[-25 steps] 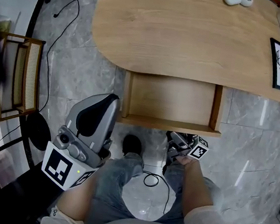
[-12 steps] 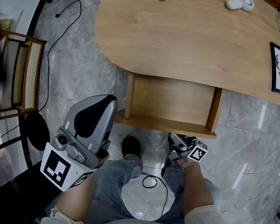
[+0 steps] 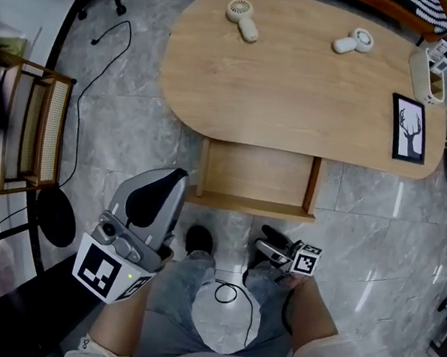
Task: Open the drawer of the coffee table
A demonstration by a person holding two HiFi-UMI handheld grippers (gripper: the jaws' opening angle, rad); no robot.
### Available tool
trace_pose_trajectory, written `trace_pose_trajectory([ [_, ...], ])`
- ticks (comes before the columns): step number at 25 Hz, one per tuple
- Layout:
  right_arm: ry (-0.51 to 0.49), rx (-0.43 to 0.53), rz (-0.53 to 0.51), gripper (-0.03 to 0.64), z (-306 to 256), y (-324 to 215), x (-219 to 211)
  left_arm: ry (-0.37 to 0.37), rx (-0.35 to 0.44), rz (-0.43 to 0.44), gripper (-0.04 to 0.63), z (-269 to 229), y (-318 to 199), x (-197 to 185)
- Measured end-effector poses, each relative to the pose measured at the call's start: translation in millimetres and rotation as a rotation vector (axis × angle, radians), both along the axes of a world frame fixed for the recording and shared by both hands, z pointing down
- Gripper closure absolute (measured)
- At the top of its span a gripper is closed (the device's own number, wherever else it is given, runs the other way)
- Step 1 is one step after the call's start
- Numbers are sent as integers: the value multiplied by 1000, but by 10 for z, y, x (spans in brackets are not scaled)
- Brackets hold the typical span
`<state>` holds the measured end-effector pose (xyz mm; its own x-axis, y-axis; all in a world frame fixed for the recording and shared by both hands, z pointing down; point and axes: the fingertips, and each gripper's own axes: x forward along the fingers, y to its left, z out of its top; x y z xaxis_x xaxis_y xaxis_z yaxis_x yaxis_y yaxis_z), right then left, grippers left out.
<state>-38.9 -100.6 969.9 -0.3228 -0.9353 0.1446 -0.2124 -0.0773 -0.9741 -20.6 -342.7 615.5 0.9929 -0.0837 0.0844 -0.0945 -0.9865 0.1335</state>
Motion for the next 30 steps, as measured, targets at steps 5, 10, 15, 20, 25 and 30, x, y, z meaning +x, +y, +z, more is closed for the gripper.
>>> trace_pose_trajectory([
  [5,89,70,-96,202,-1155,96,141,25,0,-5,597,-782,8,20],
  [10,400,213,-78,202,-2937,-188,788,27,-10,-18,597,-1612,-32,98],
  [15,756,308,31,206,-4930,-419,1483,25,-13,-36,597,-2489,-101,194],
  [20,1085,353,134,215,-6583,-521,1914,88,46,-45,597,-3479,-171,349],
  [25,1287,324,204,235,-7492,-528,2018,128,93,-55,597,-4185,-113,419],
  [30,1325,241,309,334,-7910,-566,2194,150,104,-59,597,-4590,-71,427],
])
